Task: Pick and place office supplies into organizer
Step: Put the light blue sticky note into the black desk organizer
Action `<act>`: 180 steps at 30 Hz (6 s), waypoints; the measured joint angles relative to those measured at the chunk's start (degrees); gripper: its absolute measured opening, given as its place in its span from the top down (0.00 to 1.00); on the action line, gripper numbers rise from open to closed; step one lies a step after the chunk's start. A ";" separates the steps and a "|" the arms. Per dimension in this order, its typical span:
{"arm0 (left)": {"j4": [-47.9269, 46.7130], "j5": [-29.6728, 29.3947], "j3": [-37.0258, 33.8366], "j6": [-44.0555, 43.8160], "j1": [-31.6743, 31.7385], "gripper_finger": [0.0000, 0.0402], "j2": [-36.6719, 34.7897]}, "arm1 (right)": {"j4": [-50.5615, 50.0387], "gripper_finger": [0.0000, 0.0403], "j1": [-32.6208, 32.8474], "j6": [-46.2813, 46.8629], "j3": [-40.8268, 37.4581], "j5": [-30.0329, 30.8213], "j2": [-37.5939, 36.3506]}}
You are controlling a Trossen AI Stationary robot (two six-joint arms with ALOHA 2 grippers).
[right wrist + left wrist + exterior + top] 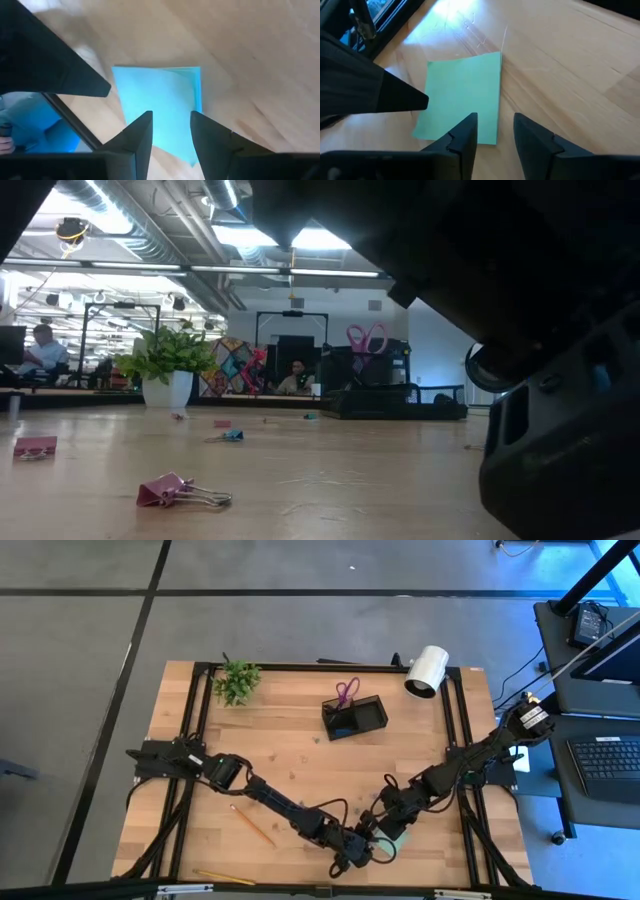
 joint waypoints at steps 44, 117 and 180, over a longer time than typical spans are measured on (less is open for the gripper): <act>0.13 -0.71 -0.04 -4.00 2.20 0.65 0.05 | 7.99 0.66 0.11 -0.46 -0.19 -0.50 3.93; -0.14 -0.38 -0.02 -4.46 2.55 0.65 0.11 | 8.77 0.66 1.09 4.03 -0.01 -4.22 3.74; -13.72 4.29 -14.82 -15.96 6.99 0.65 -34.27 | 9.04 0.95 -6.87 -11.02 0.00 11.93 -15.28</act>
